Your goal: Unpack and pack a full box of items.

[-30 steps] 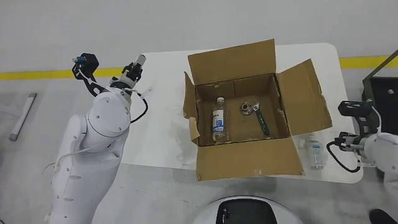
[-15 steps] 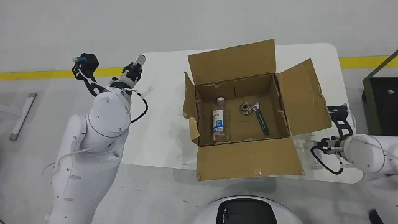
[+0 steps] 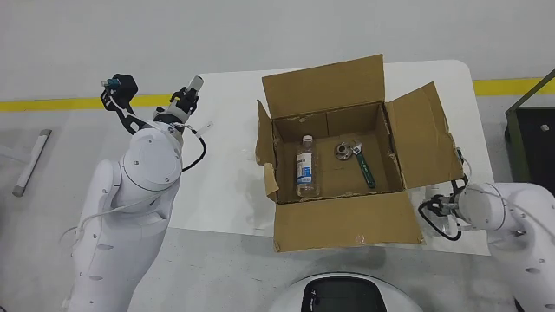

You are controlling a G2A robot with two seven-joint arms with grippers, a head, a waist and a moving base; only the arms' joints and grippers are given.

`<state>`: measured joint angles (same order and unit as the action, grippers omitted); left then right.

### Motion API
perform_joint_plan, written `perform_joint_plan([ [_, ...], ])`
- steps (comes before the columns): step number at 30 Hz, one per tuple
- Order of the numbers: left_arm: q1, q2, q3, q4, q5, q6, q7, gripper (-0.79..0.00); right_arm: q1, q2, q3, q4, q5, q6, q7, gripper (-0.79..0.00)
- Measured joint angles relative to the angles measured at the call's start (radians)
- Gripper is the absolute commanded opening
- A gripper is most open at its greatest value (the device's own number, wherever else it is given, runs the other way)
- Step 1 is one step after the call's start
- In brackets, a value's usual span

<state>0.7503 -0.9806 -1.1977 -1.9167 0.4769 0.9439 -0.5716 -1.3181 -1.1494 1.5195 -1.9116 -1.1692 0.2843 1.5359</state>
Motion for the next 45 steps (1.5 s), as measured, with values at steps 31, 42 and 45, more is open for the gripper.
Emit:
perform_joint_plan([
  [31,0.000,0.000,0.000,0.000,0.000,0.000,0.000,0.000,0.083,0.028,-0.064,0.143,0.023,0.000,0.000,-0.468],
  [42,0.000,0.000,0.000,0.000,0.000,0.000,0.000,0.000,0.108,0.038,-0.083,0.180,0.027,0.000,0.000,-0.748],
  [45,0.000,0.000,0.000,0.000,0.000,0.000,0.000,0.000,0.110,0.040,-0.079,0.179,0.026,0.000,0.000,-0.785],
])
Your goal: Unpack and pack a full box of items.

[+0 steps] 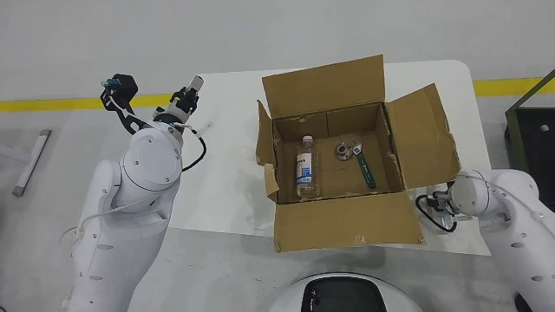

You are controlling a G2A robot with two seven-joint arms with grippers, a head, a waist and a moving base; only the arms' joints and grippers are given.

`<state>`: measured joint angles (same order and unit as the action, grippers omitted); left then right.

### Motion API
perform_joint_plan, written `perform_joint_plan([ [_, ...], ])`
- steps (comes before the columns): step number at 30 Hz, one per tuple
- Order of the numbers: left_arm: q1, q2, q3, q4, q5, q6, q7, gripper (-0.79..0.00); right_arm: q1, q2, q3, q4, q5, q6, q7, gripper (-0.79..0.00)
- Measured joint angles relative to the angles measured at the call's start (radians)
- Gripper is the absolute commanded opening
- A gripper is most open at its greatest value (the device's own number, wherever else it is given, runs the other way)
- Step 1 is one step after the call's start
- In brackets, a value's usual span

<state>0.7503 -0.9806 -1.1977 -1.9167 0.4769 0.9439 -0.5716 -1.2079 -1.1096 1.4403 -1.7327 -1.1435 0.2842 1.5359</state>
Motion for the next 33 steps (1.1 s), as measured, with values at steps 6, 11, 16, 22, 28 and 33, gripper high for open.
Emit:
perform_joint_plan([
  [6,0.000,0.000,0.000,0.000,0.000,0.000,0.000,0.000,-0.026,0.005,0.086,-0.047,0.040,0.001,-0.001,-0.785],
  [11,0.000,0.000,0.000,0.000,0.000,0.000,0.000,0.000,-0.109,0.005,0.282,-0.179,0.177,0.053,-0.053,-0.785],
  [16,0.000,0.000,0.000,0.000,0.000,0.000,0.000,0.000,-0.234,-0.006,0.530,-0.311,0.425,0.085,-0.230,-0.785],
  [22,0.000,0.000,0.000,0.000,0.000,0.000,0.000,0.000,-0.390,-0.037,0.759,-0.400,0.773,-0.056,-0.526,-0.785],
  [28,0.000,0.000,0.000,0.000,0.000,0.000,0.000,0.000,-0.475,-0.056,0.839,-0.477,1.017,-0.254,-0.669,-0.785],
  [33,0.000,0.000,0.000,0.000,0.000,0.000,0.000,0.000,-0.464,-0.049,0.801,-0.541,1.077,-0.336,-0.651,-0.785],
])
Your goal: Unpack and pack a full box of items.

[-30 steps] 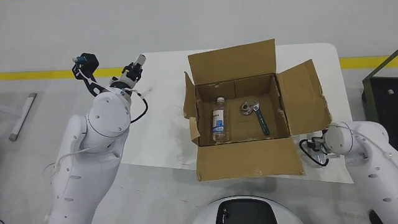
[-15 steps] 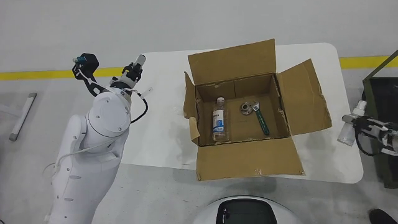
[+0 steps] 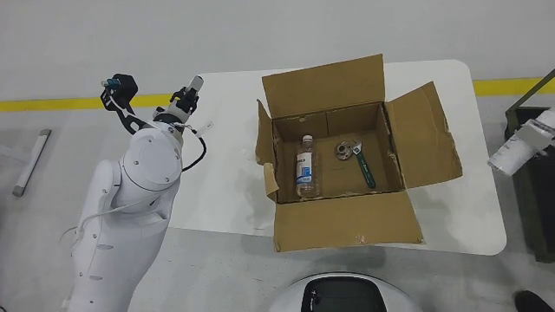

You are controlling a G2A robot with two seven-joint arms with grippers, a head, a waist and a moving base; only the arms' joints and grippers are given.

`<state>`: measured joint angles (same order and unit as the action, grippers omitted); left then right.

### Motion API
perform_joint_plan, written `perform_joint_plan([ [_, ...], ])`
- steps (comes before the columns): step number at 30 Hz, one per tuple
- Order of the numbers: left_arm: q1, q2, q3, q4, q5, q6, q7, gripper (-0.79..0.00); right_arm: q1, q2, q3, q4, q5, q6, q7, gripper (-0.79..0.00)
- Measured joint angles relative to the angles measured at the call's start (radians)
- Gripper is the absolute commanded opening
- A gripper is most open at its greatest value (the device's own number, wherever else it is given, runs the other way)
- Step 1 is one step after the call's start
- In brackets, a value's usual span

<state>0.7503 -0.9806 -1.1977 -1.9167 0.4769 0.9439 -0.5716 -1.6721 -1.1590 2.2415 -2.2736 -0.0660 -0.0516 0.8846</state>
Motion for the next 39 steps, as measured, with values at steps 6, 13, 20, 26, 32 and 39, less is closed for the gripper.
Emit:
perform_joint_plan([
  [6,0.000,0.000,0.000,0.000,0.000,0.000,0.000,0.000,0.159,0.030,-0.234,0.015,-0.128,0.045,0.098,-0.785],
  [13,0.000,0.000,0.000,0.000,0.000,0.000,0.000,0.000,0.534,0.035,-0.715,0.263,-0.387,0.151,0.155,-0.785],
  [20,0.000,0.000,0.000,0.000,0.000,0.000,0.000,0.000,0.817,-0.009,-1.107,0.534,-0.560,0.258,0.148,-0.785],
  [26,0.000,0.000,0.000,0.000,0.000,0.000,0.000,0.000,0.920,-0.046,-1.274,0.703,-0.590,0.328,0.151,-0.785],
  [32,0.000,0.000,0.000,0.000,0.000,0.000,0.000,0.000,0.981,-0.074,-1.357,0.814,-0.621,0.405,0.163,-0.785],
  [39,0.000,0.000,0.000,0.000,0.000,0.000,0.000,0.000,1.038,-0.112,-1.441,0.910,-0.621,0.456,0.167,-0.471],
])
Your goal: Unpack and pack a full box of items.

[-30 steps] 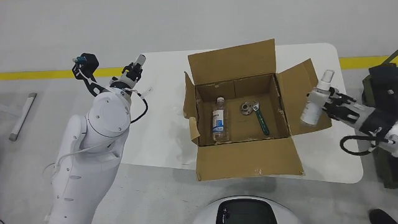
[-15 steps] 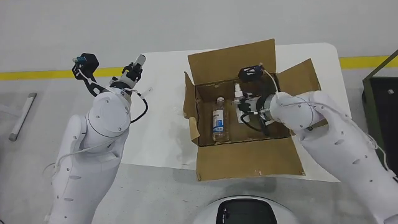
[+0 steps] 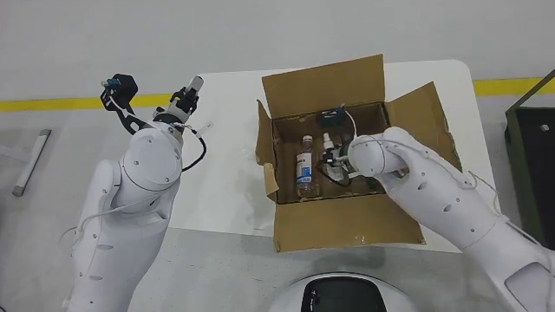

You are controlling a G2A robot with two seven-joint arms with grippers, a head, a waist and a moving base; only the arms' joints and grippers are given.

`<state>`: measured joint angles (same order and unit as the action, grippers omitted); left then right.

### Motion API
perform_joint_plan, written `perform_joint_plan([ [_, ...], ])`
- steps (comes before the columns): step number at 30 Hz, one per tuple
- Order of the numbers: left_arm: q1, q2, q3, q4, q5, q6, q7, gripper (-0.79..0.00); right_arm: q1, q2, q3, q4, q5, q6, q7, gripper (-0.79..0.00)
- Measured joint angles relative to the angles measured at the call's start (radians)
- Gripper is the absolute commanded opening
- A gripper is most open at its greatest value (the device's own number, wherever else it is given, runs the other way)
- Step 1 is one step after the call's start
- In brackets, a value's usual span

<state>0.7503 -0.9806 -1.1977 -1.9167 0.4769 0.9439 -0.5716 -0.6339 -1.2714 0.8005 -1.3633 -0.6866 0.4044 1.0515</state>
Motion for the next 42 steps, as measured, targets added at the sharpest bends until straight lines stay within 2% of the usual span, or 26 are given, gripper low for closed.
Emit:
perform_joint_plan([
  [1,0.000,0.000,0.000,0.000,0.000,0.000,0.000,0.000,0.006,-0.004,-0.006,0.009,0.002,-0.001,-0.001,-0.437],
  [5,0.000,0.000,0.000,0.000,0.000,0.000,0.000,0.000,0.023,-0.015,-0.017,0.039,0.007,-0.005,-0.001,-0.385],
  [7,0.000,0.000,0.000,0.000,0.000,0.000,0.000,0.000,0.028,-0.018,-0.016,0.048,0.007,-0.009,-0.002,-0.175],
  [9,0.000,0.000,0.000,0.000,0.000,0.000,0.000,0.000,0.030,-0.019,-0.010,0.051,0.008,-0.014,-0.001,-0.151],
  [13,0.000,0.000,0.000,0.000,0.000,0.000,0.000,0.000,0.024,-0.016,0.016,0.036,0.018,-0.033,-0.007,-0.179],
  [16,0.000,0.000,0.000,0.000,0.000,0.000,0.000,0.000,0.006,-0.005,0.059,-0.019,0.024,-0.066,-0.012,-0.394],
  [18,0.000,0.000,0.000,0.000,0.000,0.000,0.000,0.000,-0.026,0.012,0.115,-0.097,0.028,-0.105,-0.015,-0.493],
  [19,0.000,0.000,0.000,0.000,0.000,0.000,0.000,0.000,-0.046,0.021,0.147,-0.139,0.027,-0.124,-0.018,-0.600],
  [20,0.000,0.000,0.000,0.000,0.000,0.000,0.000,0.000,-0.070,0.032,0.185,-0.187,0.025,-0.143,-0.020,-0.785],
  [24,0.000,0.000,0.000,0.000,0.000,0.000,0.000,0.000,-0.219,0.083,0.398,-0.416,0.034,-0.250,-0.024,-0.785],
  [28,0.000,0.000,0.000,0.000,0.000,0.000,0.000,0.000,-0.401,0.123,0.662,-0.614,0.061,-0.408,-0.068,-0.785],
  [30,0.000,0.000,0.000,0.000,0.000,0.000,0.000,0.000,-0.485,0.134,0.780,-0.667,0.076,-0.504,-0.113,-0.785],
  [33,0.000,0.000,0.000,0.000,0.000,0.000,0.000,0.000,-0.574,0.145,0.927,-0.673,0.156,-0.621,-0.163,-0.785],
  [37,0.000,0.000,0.000,0.000,0.000,0.000,0.000,0.000,-0.648,0.155,1.051,-0.650,0.245,-0.714,-0.159,-0.785],
  [42,0.000,0.000,0.000,0.000,0.000,0.000,0.000,0.000,-0.655,0.156,1.058,-0.645,0.267,-0.718,-0.150,-0.785],
])
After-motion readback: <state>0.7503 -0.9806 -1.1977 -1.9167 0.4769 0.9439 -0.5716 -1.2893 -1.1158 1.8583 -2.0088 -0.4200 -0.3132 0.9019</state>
